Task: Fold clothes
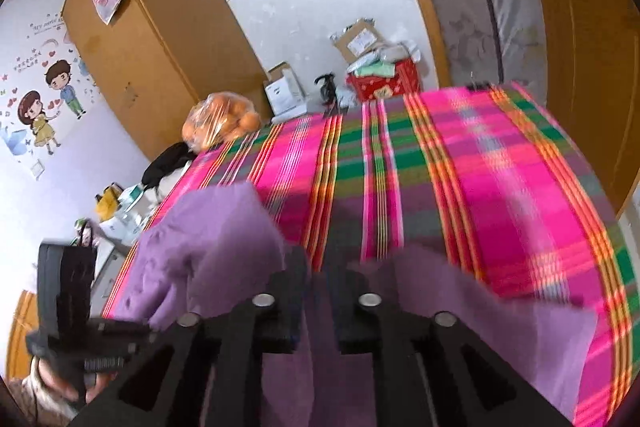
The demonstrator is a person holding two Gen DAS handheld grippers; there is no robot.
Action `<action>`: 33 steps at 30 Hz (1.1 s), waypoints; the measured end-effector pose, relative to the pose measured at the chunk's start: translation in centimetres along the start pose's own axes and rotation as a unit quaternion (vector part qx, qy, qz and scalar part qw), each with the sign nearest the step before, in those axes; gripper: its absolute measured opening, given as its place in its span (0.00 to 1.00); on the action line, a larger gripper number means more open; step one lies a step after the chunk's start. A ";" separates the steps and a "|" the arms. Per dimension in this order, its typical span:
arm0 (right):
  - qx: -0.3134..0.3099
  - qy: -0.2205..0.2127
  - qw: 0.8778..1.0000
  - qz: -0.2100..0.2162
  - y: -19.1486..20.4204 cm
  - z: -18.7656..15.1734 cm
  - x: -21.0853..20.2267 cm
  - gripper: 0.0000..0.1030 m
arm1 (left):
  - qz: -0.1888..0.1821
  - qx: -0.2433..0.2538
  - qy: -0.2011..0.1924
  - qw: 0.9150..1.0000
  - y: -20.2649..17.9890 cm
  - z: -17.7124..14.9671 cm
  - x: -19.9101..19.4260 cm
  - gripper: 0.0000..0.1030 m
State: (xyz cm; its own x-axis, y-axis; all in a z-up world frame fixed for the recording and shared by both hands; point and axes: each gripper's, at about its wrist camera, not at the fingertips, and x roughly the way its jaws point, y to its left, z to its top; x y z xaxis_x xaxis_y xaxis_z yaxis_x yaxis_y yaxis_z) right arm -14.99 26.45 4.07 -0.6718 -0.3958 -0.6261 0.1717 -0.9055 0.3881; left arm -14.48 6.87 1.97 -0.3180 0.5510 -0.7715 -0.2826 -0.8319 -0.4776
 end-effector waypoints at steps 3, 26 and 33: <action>0.011 -0.001 1.000 0.025 -0.3 -2.1 -1.0 0.30 | -0.004 0.003 0.000 1.000 -0.1 -0.1 0.0 0.04; -0.087 -0.058 0.994 -0.039 5.0 -3.3 -4.9 0.02 | -0.053 -0.020 -0.035 0.998 -0.4 -1.6 -3.8 0.04; -0.069 -0.077 0.992 -0.069 3.9 -1.0 -5.1 0.02 | -0.046 -0.028 -0.017 0.998 0.0 -1.9 -2.6 0.04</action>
State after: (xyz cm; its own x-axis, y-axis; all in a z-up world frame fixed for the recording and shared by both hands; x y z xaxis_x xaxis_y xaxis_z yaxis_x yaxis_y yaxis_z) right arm -10.13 24.79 8.08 -0.7958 -0.2478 -0.5525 0.1606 -0.9661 0.2020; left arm -11.94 5.29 3.22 -0.3241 0.6272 -0.7083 -0.2619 -0.7789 -0.5699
